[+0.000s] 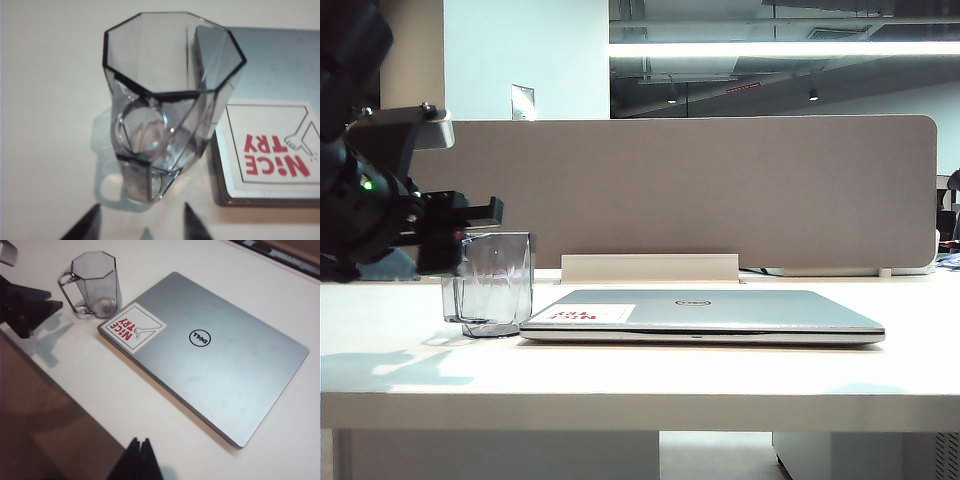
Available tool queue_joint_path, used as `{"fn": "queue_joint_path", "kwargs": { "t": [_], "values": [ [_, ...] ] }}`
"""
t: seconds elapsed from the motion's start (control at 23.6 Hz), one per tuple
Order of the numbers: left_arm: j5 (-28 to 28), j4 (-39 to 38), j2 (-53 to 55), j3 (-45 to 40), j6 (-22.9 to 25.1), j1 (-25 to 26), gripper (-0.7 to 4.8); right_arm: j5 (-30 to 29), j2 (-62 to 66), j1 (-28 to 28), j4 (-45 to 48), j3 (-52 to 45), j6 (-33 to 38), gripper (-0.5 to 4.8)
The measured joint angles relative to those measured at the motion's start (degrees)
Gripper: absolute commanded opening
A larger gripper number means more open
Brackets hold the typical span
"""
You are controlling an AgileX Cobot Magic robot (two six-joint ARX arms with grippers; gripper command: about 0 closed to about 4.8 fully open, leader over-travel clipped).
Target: Pick up the water cup and place it on the left side of the laptop.
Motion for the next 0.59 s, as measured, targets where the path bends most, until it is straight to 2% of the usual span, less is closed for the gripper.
{"fn": "queue_joint_path", "kwargs": {
  "t": [0.13, 0.34, 0.47, 0.59],
  "values": [
    [-0.2, 3.0, 3.5, 0.2, -3.2, -0.3, 2.20, 0.0, -0.3, 0.0, 0.9, 0.0, 0.1, -0.08],
    [-1.2, 4.7, 8.0, 0.8, -4.0, -1.5, 2.19, 0.0, -0.5, 0.0, 1.7, 0.0, 0.1, -0.08],
    [-5.8, 5.6, 10.3, 2.6, -4.5, -1.4, 2.19, 0.0, -0.5, 0.0, 1.7, 0.0, 0.1, -0.08],
    [-7.9, 6.0, 10.5, 3.5, -4.5, -1.4, 2.19, 0.0, -0.5, 0.0, 1.7, 0.0, 0.1, -0.08]
  ]
}}
